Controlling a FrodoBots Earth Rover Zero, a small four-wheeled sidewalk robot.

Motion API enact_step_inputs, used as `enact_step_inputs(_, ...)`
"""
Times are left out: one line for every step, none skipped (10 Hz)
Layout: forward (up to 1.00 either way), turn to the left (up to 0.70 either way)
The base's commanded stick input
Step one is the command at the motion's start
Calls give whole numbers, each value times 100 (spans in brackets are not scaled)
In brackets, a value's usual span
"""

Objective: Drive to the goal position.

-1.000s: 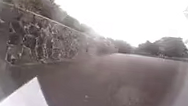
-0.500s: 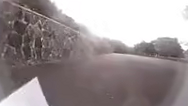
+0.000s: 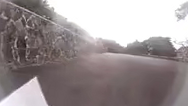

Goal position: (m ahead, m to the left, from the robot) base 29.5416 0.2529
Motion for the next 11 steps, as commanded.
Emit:
enact_step_inputs(100,-30)
enact_step_inputs(100,-30)
enact_step_inputs(100,-30)
enact_step_inputs(100,0)
enact_step_inputs(100,0)
enact_step_inputs(100,0)
enact_step_inputs(100,0)
enact_step_inputs(100,0)
enact_step_inputs(100,0)
enact_step_inputs(100,0)
enact_step_inputs(100,0)
